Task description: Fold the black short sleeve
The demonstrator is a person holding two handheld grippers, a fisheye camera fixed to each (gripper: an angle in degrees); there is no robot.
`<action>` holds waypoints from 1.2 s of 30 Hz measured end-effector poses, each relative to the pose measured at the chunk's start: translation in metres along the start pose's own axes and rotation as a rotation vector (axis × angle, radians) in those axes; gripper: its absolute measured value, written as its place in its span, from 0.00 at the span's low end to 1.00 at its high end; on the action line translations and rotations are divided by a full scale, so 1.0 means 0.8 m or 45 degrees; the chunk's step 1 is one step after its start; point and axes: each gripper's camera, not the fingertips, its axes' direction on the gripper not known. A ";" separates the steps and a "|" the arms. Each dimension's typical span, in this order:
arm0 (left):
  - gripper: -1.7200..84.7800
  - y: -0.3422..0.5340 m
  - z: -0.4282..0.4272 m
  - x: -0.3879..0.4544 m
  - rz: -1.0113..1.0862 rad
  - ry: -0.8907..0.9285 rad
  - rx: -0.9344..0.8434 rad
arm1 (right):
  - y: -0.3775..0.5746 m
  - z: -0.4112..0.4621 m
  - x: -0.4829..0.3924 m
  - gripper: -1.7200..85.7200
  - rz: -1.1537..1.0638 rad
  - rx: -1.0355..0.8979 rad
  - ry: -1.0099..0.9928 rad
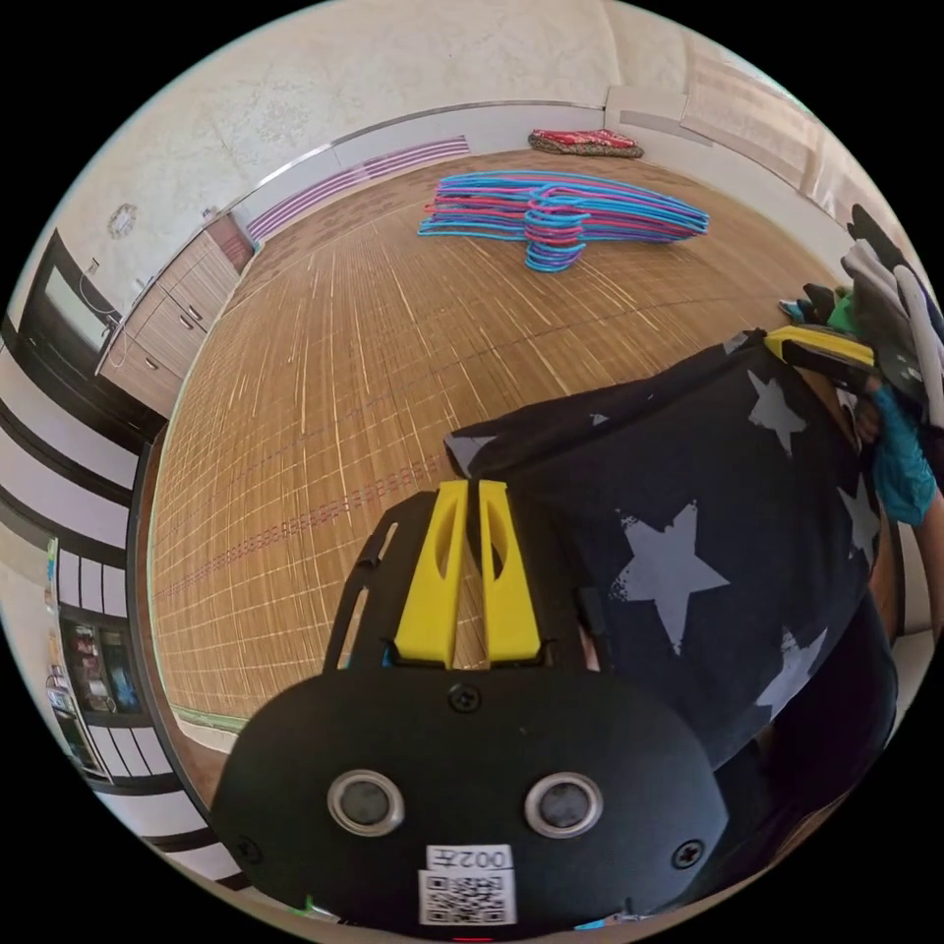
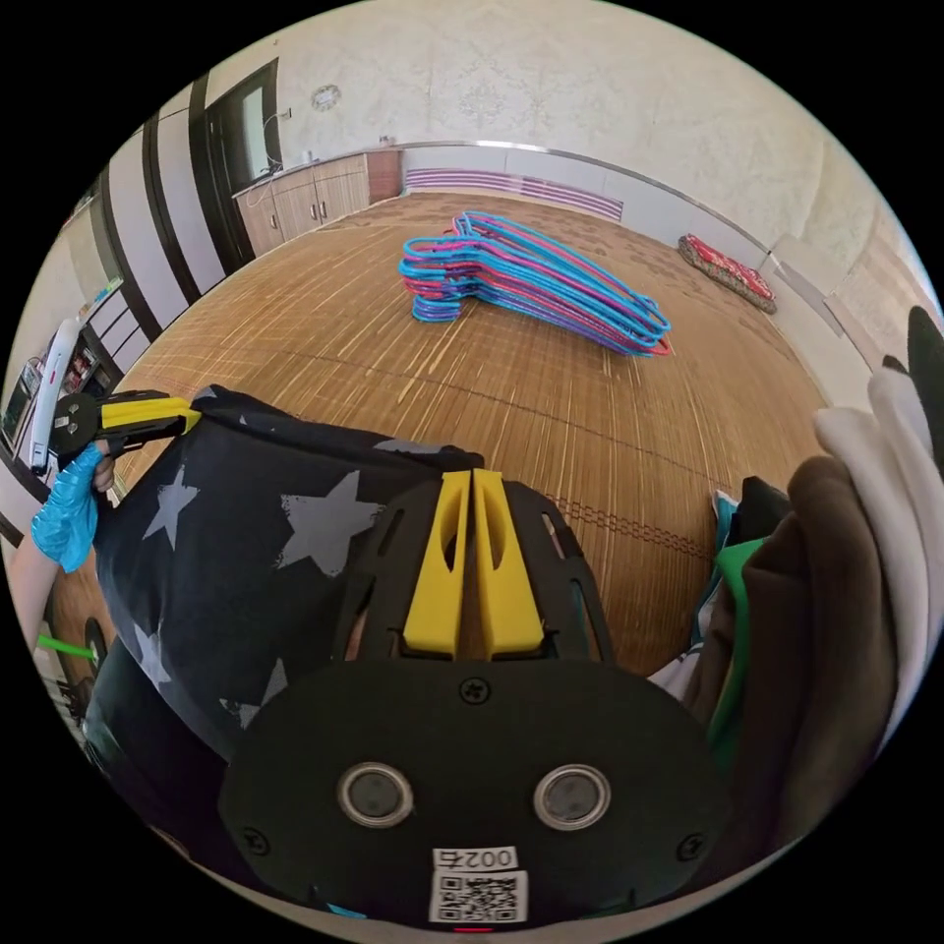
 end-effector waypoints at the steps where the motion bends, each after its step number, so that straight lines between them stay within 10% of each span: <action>1: 0.02 0.001 0.005 -0.001 0.007 0.004 -0.023 | -0.001 0.006 -0.001 0.02 -0.013 -0.043 -0.006; 26: 0.13 0.164 -0.089 -0.012 0.264 0.463 0.043 | 0.206 -0.143 -0.037 0.15 -0.359 -0.090 -0.274; 36: 0.05 0.208 -0.079 0.029 0.236 0.286 -0.038 | 0.243 -0.130 -0.006 0.02 -0.375 -0.117 -0.339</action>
